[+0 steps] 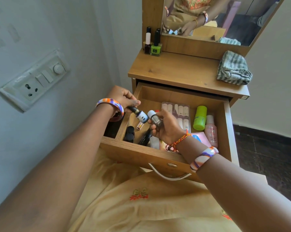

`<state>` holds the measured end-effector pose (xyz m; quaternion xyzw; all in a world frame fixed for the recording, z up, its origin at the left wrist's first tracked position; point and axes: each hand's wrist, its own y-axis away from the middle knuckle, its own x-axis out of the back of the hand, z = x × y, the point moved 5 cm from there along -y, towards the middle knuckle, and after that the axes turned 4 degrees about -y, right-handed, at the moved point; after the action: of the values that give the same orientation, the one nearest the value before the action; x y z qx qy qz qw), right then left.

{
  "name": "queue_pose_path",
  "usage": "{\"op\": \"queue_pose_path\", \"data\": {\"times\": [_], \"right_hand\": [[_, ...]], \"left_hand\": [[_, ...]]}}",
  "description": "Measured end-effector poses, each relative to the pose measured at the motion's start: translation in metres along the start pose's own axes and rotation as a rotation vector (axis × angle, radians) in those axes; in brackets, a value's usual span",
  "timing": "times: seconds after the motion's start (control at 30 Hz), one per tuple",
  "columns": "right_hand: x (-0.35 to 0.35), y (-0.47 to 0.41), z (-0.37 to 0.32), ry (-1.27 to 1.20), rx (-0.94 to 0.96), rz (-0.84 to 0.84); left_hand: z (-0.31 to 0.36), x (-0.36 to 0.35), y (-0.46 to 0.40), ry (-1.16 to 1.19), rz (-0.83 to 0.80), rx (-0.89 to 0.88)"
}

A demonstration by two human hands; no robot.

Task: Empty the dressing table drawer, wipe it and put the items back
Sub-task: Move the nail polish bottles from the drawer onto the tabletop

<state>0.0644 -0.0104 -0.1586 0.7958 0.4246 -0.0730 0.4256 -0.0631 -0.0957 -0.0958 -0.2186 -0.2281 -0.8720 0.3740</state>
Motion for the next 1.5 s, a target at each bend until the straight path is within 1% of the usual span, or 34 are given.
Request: {"op": "queue_pose_path", "data": {"times": [0.1, 0.23, 0.3, 0.37, 0.47, 0.57, 0.67, 0.77, 0.87, 0.93, 1.03, 1.13, 1.23, 1.37, 1.5], "right_hand": [[0.003, 0.000, -0.010, 0.038, 0.075, 0.058], [0.009, 0.001, -0.050, 0.179, 0.296, 0.156], [0.010, 0.003, -0.078, 0.247, 0.396, 0.188], [0.010, 0.002, -0.106, 0.316, 0.507, 0.243], [0.008, -0.006, -0.143, 0.525, 0.645, 0.407], [-0.003, -0.015, -0.169, 0.768, 0.696, 0.487], [-0.020, -0.031, -0.185, 0.971, 0.684, 0.470], [-0.036, -0.046, -0.192, 1.067, 0.651, 0.449], [-0.047, -0.057, -0.196, 1.079, 0.668, 0.433], [-0.048, -0.064, -0.194, 1.042, 0.677, 0.409], [-0.044, -0.073, -0.185, 0.965, 0.675, 0.362], [-0.036, -0.080, -0.181, 0.880, 0.712, 0.397], [-0.031, -0.087, -0.183, 0.767, 0.729, 0.441], [-0.033, -0.090, -0.186, 0.822, 0.786, 0.445], [-0.035, -0.099, -0.192, 0.845, 0.789, 0.443]], "left_hand": [[0.001, 0.001, -0.004, 0.060, 0.013, 0.023], [0.021, 0.006, -0.014, 0.117, 0.090, -0.015], [0.037, 0.012, -0.023, 0.114, 0.182, -0.074], [0.055, 0.019, -0.033, 0.048, 0.292, -0.161], [0.083, 0.033, -0.050, -0.110, 0.459, -0.289], [0.105, 0.041, -0.070, -0.236, 0.537, -0.354], [0.113, 0.040, -0.092, -0.340, 0.519, -0.361], [0.117, 0.035, -0.108, -0.364, 0.509, -0.373], [0.116, 0.028, -0.116, -0.313, 0.486, -0.402], [0.110, 0.018, -0.117, -0.270, 0.452, -0.431], [0.097, 0.006, -0.115, -0.199, 0.488, -0.427], [0.088, 0.003, -0.114, -0.104, 0.518, -0.375], [0.081, 0.001, -0.116, -0.120, 0.550, -0.340], [0.073, 0.007, -0.130, -0.103, 0.622, -0.273], [0.076, 0.010, -0.147, -0.024, 0.642, -0.243]]}}
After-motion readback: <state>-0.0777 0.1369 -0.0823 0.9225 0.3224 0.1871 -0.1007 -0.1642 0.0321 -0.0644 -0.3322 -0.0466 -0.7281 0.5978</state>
